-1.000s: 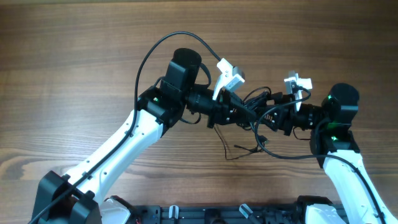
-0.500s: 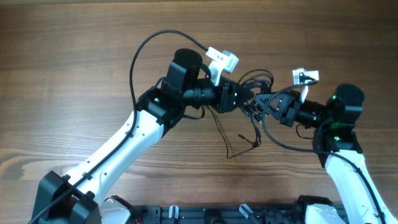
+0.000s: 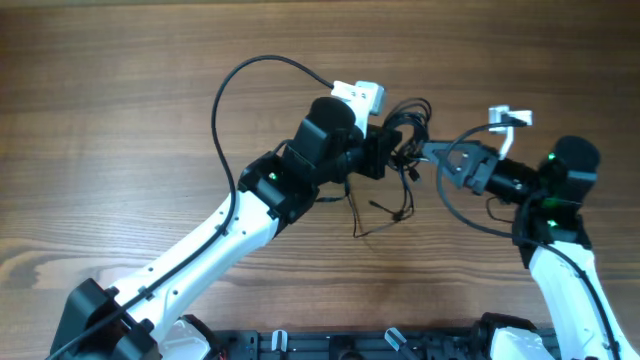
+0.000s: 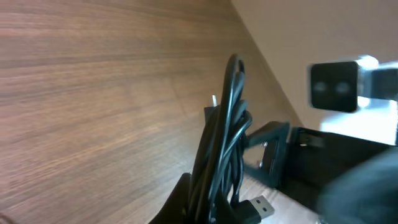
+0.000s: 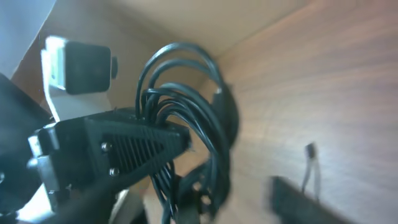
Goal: Untangle cables
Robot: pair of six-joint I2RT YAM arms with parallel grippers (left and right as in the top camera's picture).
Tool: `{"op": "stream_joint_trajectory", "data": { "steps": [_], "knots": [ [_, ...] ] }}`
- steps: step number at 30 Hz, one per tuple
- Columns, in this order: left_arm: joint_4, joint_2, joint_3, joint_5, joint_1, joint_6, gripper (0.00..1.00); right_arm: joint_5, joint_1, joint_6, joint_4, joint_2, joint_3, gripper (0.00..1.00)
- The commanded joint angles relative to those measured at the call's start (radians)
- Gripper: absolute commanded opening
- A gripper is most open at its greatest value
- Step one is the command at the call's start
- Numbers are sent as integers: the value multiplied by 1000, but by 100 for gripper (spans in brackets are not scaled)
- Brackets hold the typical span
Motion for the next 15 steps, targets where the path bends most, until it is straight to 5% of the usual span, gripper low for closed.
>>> {"op": "stream_joint_trajectory", "data": {
  "steps": [1,5,7,15],
  "knots": [
    [7,-11,10,26,29,-3,4,-36,-67,-83,6,-6,4,100],
    [6,-11,10,312,44,212,4,-20,-67,-114,10,1,4,93],
    [-15,-11,10,433,44,315,4,2,-67,-105,23,3,4,74],
    [-50,-11,10,459,44,321,4,55,21,-80,61,28,4,64]
  ]
}}
